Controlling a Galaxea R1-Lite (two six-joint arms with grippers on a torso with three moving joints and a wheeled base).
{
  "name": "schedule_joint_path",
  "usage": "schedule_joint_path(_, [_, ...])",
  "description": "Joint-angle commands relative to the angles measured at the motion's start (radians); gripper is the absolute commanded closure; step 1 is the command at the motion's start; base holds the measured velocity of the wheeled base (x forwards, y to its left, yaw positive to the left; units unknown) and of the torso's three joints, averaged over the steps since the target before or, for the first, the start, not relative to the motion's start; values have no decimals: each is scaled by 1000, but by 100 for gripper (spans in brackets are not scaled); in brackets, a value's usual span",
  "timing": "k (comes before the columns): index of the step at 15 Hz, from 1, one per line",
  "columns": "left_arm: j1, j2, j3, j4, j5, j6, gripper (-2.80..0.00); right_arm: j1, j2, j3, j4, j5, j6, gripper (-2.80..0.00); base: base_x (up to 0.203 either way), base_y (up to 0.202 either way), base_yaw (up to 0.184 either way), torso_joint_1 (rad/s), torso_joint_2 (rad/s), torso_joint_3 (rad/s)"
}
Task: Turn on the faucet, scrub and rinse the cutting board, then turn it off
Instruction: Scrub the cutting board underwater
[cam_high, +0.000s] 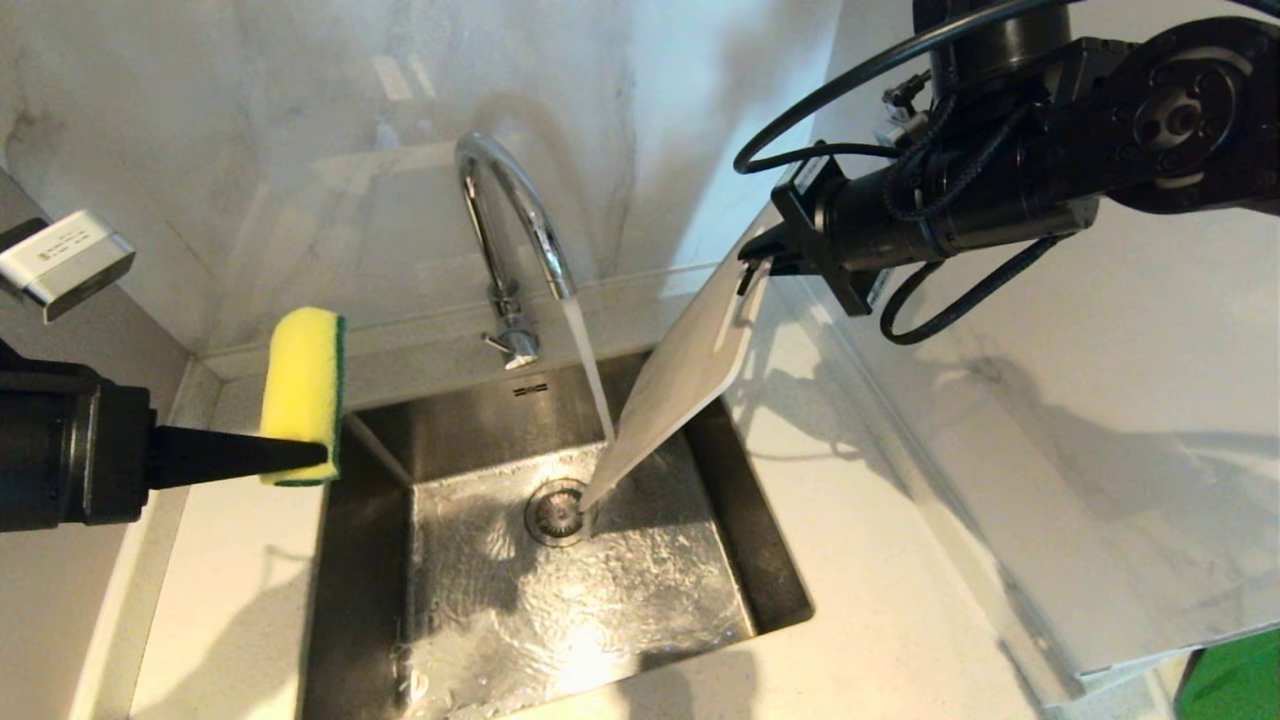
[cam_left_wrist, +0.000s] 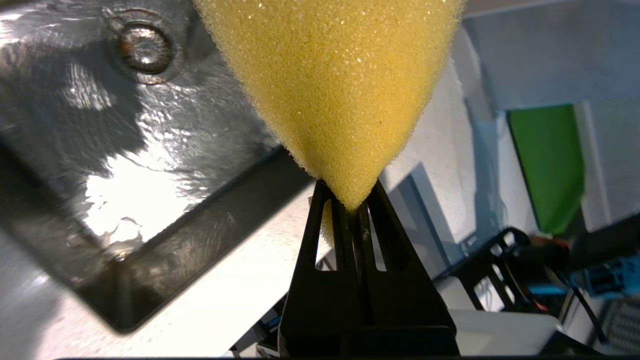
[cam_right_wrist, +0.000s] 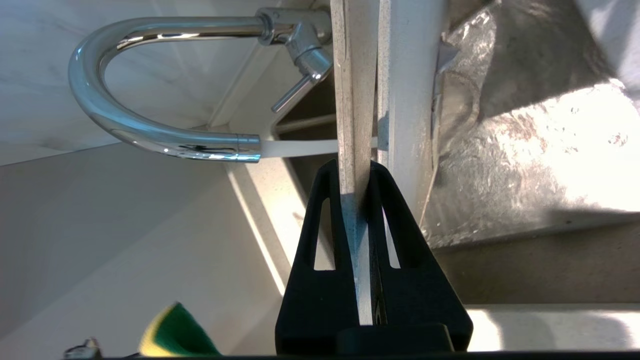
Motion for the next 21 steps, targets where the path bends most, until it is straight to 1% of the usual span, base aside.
schedule_joint_path(1, [82,-68,34,6,1,-1,0,-2,-2,0,1,1,3,0,0,0,0,0,0,0])
schedule_joint_path(3, [150,-144,73,14,2,-1,0,-1,-2,0,1,1,3,0,0,0,0,0,0,0])
schedule_joint_path(5, [214,-225,108,49,3,0,0,0,-2,0,2,1,2,0,0,0,0,0,0,0])
schedule_joint_path(7, [252,-298,140,81,17,1,0,-1,-4,0,4,1,-3,0,0,0,0,0,0,0])
schedule_joint_path(9, [273,-323,148,110,107,12,0,0,-8,-1,11,1,-8,0,0,0,0,0,0,0])
schedule_joint_path(10, [308,-333,156,111,120,36,0,0,-12,-1,13,1,-8,0,0,0,0,0,0,0])
schedule_joint_path(11, [343,-350,184,110,124,73,0,1,-13,0,19,1,-8,0,0,0,0,0,0,0])
schedule_joint_path(12, [356,-383,219,109,126,113,0,1,-14,-1,21,3,-8,0,0,0,0,0,0,0])
schedule_joint_path(14, [362,-472,283,113,132,153,0,1,-21,-1,19,3,-8,0,0,0,0,0,0,0])
schedule_joint_path(15, [364,-502,307,114,159,159,0,1,-24,-1,20,1,-8,0,0,0,0,0,0,0])
schedule_joint_path(17, [364,-539,348,106,299,161,0,1,-34,-1,19,3,-21,0,0,0,0,0,0,0])
schedule_joint_path(18, [364,-552,381,86,344,159,0,1,-36,-1,19,3,-29,0,0,0,0,0,0,0])
schedule_joint_path(19, [368,-564,424,42,396,150,0,1,-38,-1,18,3,-32,0,0,0,0,0,0,0])
schedule_joint_path(20, [397,-571,477,-40,464,129,0,2,-43,-1,18,3,-34,0,0,0,0,0,0,0])
schedule_joint_path(21, [447,-581,517,-93,495,116,0,4,-48,-1,20,4,-34,0,0,0,0,0,0,0])
